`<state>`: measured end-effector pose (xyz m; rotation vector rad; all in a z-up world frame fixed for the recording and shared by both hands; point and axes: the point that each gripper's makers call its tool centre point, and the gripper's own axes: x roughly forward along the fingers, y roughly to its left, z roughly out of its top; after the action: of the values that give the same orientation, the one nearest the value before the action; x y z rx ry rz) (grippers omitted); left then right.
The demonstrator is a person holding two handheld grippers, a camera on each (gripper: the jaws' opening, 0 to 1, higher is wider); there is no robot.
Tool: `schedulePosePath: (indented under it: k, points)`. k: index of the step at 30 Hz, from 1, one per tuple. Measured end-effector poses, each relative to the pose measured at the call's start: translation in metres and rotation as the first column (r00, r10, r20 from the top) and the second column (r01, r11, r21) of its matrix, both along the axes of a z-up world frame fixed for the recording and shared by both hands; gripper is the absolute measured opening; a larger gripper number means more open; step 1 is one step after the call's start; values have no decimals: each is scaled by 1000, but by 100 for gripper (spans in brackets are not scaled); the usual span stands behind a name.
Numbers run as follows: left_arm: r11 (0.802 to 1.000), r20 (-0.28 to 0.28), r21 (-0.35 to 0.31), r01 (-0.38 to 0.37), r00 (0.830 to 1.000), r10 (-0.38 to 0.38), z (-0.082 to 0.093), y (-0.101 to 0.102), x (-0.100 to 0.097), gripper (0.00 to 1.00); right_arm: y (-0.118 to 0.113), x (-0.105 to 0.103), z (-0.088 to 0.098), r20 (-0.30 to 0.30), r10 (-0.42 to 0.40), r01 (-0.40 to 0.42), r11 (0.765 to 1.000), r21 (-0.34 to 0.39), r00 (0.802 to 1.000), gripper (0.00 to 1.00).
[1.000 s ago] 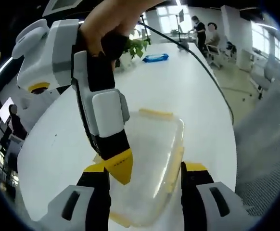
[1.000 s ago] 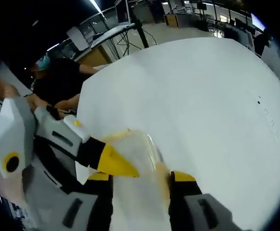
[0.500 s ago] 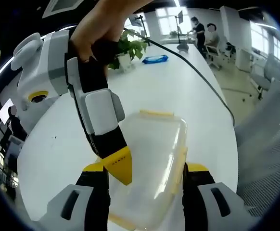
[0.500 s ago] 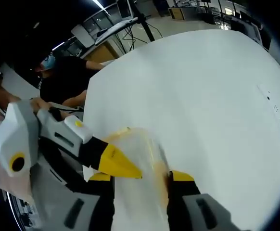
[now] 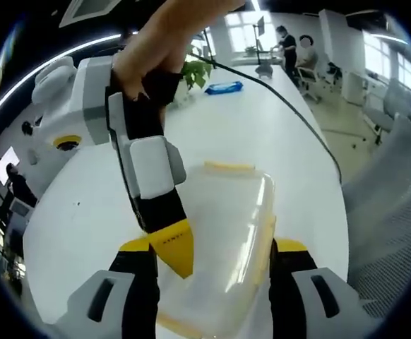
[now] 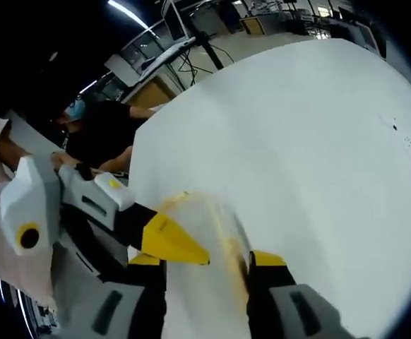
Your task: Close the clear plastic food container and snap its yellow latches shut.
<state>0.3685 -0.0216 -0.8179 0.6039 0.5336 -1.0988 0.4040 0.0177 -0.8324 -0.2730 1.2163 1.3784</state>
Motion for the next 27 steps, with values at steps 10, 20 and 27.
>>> schedulePosePath:
  k: [10,20,27]
  points:
    - [997,-12,-7,72,997,-72,1,-1,0,61,4,0,-2,30,-99,98,995,12,995,52]
    - [998,-34,-52,38,999,-40,4,-4,1,63,2,0,-8,48,-195,196,980,-21,980,74]
    - [998,-50,-55,32,998,-34,5,-1,0,62,-4,13,1,144,-285,285,958,23,948,66]
